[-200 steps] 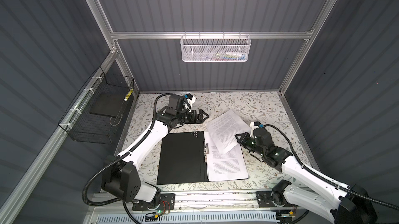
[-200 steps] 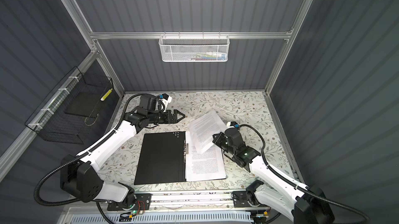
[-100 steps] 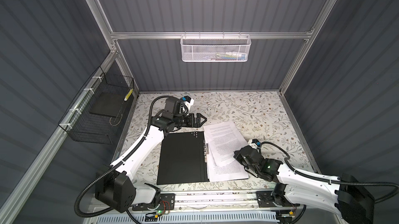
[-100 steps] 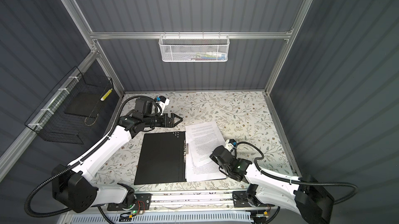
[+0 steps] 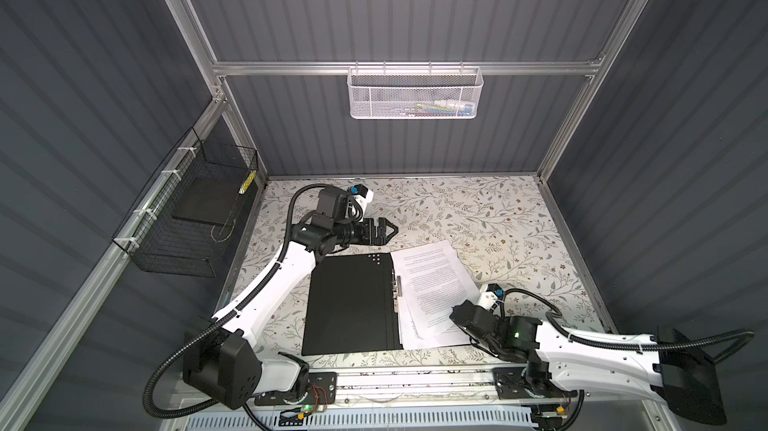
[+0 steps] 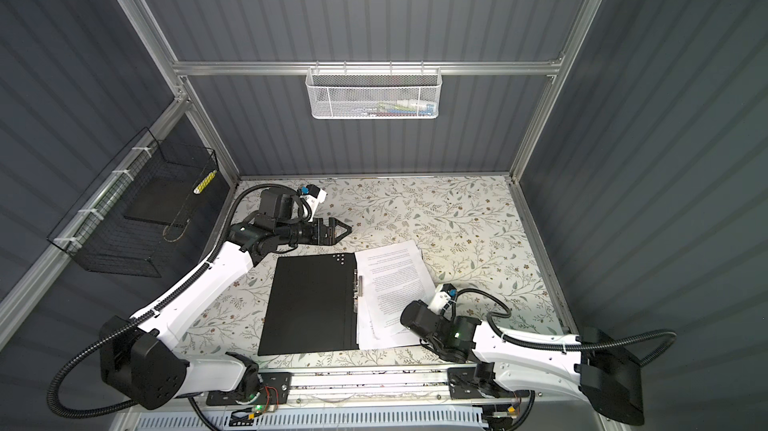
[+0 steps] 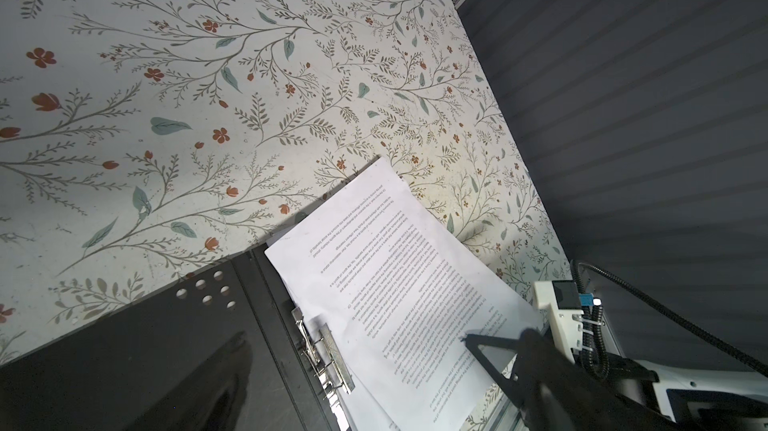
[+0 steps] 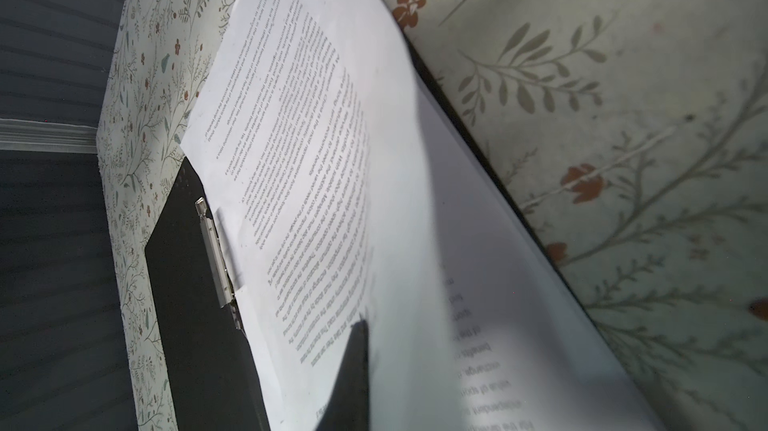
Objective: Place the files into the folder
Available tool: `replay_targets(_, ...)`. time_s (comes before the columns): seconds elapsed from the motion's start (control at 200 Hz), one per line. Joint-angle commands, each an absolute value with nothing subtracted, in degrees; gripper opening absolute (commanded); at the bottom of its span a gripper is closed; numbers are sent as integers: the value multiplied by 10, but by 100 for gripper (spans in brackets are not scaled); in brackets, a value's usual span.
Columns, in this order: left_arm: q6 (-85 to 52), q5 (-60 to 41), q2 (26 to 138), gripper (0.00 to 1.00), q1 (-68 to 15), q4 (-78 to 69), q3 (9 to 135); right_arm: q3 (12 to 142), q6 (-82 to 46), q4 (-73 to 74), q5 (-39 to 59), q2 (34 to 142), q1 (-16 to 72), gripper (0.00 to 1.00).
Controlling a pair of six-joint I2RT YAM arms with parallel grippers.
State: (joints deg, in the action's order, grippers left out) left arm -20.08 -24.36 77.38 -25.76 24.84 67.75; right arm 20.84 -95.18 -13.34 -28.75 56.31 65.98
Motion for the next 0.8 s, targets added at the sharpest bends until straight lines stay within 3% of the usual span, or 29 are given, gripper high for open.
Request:
replay_targets(0.0,-195,-243,778,100,-255,255,672,231,-993,-176,-321,577,682,2)
replay_targets(0.29,-198,-247,785,100,-255,253,678,270,-1053,-241,-337,611,724,5)
replay_targets(0.42,-198,-248,787,100,-255,253,679,275,-1065,-240,-340,621,738,12)
replay_targets(0.48,-198,-249,790,100,-255,254,683,286,-1074,-256,-346,627,742,25)
replay_targets(0.55,-198,-251,792,100,-255,255,686,295,-1065,-265,-357,627,763,57)
replay_targets(0.665,-205,-249,790,100,-255,251,687,311,-1016,-280,-367,617,764,97)
replay_targets(0.795,-216,-256,793,100,-254,246,679,334,-1003,-375,-381,594,757,99)
